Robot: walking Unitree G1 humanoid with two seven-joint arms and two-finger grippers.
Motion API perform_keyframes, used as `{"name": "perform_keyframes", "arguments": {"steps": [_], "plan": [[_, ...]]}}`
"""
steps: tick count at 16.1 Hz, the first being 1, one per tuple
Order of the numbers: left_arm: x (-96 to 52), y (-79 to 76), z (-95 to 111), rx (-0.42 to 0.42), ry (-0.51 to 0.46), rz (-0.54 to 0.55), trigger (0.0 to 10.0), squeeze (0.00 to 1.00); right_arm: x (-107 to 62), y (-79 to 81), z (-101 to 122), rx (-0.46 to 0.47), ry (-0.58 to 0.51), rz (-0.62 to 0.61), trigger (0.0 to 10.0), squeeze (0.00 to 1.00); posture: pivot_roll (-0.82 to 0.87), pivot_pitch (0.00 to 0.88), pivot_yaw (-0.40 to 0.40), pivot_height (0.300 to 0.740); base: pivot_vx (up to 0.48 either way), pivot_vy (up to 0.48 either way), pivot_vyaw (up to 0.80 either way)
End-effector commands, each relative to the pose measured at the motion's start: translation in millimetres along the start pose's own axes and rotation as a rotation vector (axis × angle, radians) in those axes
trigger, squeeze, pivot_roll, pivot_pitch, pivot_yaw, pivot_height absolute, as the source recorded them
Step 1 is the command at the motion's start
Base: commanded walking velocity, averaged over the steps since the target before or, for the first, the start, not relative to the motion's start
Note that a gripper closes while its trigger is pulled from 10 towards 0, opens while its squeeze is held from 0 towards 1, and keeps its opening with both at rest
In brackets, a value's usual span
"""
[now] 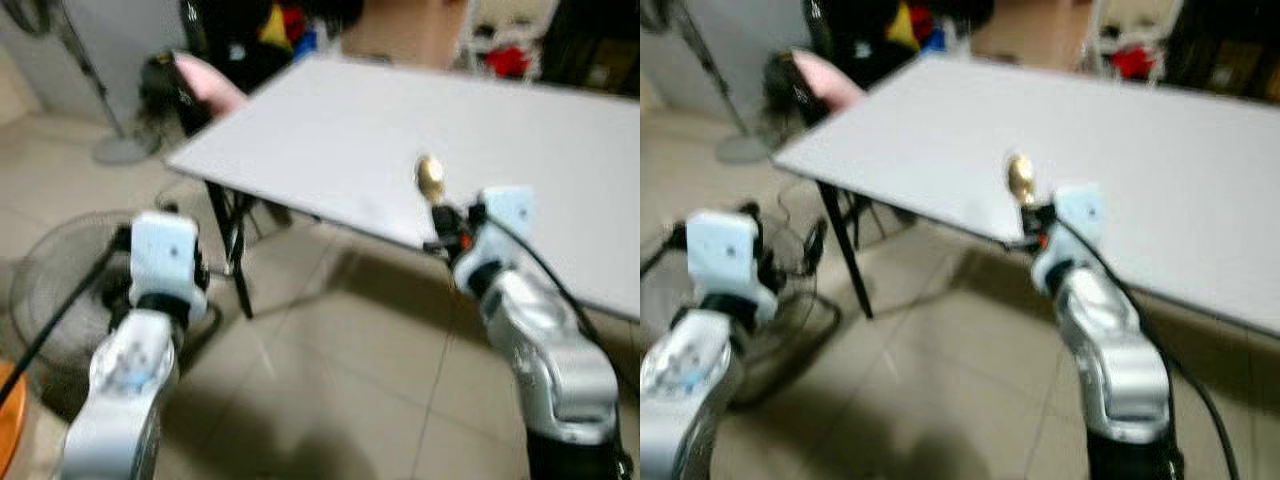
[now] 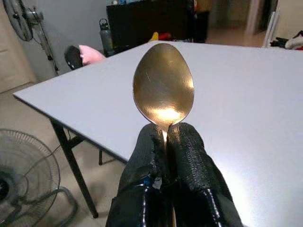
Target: Setting the table
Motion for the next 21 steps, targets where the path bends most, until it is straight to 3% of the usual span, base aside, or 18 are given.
{"name": "perform_keyframes", "arguments": {"steps": [1,7,21], "plan": [[-1.5,7.7,-2,0.011,0.008,0.02,10.0,0.0,2.1,12.8,2,0.012,-0.004,0.04,10.0,0.0,-0.07,0.0,0.06,0.74,0.352,0.0,0.0],[-5.0,5.9,-13,-0.029,0.046,0.015,10.0,0.0,6.0,10.7,4,-0.002,-0.014,0.03,10.0,0.0,-0.08,0.0,0.055,0.74,0.356,0.0,0.0],[-11.7,8.3,-17,-0.019,0.056,0.027,10.0,0.0,11.1,16.1,-4,0.009,0.017,0.056,10.0,0.0,-0.07,0.0,0.027,0.74,0.38,0.0,-0.07]]}}
Point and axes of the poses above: a point about 5 cm out from each wrist's last joint towards the gripper, its own x axis pointing out of the wrist towards the gripper, its own z axis along the axis of the wrist's last joint, y = z × x, the point moved 4 cm from there along x, pointing out of the wrist towards the gripper, and after that the axes turned 8 degrees about x, right-handed, at the moved point
